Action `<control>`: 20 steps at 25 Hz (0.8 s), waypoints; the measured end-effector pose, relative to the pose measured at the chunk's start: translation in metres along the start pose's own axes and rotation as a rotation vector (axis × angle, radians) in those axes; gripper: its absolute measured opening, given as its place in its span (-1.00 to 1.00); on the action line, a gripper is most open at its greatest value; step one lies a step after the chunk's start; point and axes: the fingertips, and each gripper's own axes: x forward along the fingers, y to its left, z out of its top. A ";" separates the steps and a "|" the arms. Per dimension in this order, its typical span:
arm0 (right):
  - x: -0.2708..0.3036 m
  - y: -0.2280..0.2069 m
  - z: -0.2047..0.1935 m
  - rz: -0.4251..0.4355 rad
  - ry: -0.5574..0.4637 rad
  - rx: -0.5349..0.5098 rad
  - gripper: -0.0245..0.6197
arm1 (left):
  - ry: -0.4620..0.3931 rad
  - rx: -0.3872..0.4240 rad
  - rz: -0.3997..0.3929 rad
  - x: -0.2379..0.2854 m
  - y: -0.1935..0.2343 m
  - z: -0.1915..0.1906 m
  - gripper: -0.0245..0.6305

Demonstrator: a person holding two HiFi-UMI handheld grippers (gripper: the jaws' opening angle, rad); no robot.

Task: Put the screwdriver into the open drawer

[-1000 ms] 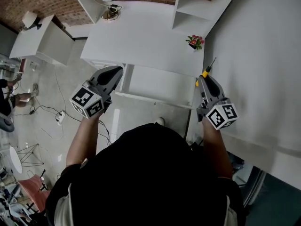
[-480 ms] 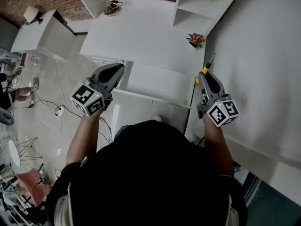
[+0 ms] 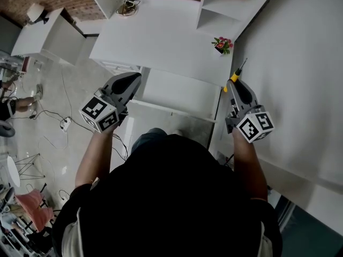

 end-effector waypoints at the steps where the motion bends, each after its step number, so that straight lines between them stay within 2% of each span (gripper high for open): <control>1: 0.000 0.000 0.001 -0.001 -0.001 -0.003 -0.67 | -0.001 0.001 -0.002 0.000 -0.002 0.000 -0.88; 20: 0.001 -0.011 0.007 -0.024 -0.001 -0.005 -0.67 | 0.017 0.005 -0.013 0.006 -0.005 0.001 -0.88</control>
